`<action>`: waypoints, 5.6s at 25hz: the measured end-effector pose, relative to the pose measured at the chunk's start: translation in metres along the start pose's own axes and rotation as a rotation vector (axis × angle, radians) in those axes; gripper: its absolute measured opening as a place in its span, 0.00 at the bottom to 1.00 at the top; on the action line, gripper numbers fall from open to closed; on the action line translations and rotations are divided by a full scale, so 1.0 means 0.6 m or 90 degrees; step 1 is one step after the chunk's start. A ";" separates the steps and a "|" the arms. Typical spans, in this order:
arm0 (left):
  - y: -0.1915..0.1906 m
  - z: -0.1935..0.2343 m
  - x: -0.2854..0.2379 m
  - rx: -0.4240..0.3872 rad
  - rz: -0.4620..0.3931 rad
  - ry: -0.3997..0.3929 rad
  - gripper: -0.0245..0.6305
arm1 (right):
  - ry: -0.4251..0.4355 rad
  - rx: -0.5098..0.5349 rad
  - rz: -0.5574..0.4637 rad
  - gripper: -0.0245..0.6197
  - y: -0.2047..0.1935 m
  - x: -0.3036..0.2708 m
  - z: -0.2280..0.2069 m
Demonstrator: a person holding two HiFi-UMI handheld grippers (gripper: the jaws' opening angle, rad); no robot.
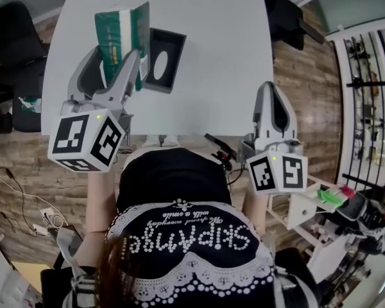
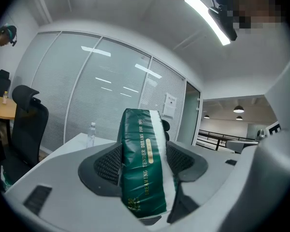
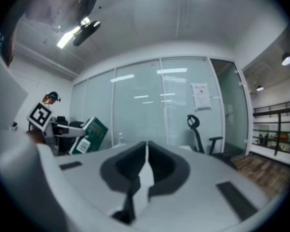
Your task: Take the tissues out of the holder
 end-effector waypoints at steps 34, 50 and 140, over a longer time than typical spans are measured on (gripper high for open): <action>0.025 -0.011 0.126 -0.019 -0.041 0.034 0.51 | -0.003 -0.003 -0.004 0.10 0.021 0.057 0.006; 0.005 -0.006 0.159 -0.034 -0.036 0.040 0.51 | -0.012 -0.017 0.015 0.10 0.004 0.073 0.009; 0.020 -0.007 0.156 -0.028 -0.052 0.040 0.51 | 0.014 -0.005 0.039 0.10 0.004 0.057 0.021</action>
Point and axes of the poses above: the fingertips, and each gripper's own axes: x backward along the fingers, z to its left, y out of its top, the point moved 10 cm from there along x, backward along the fingers, and after that the axes turned 15 degrees about -z, right-handed, at the moved point
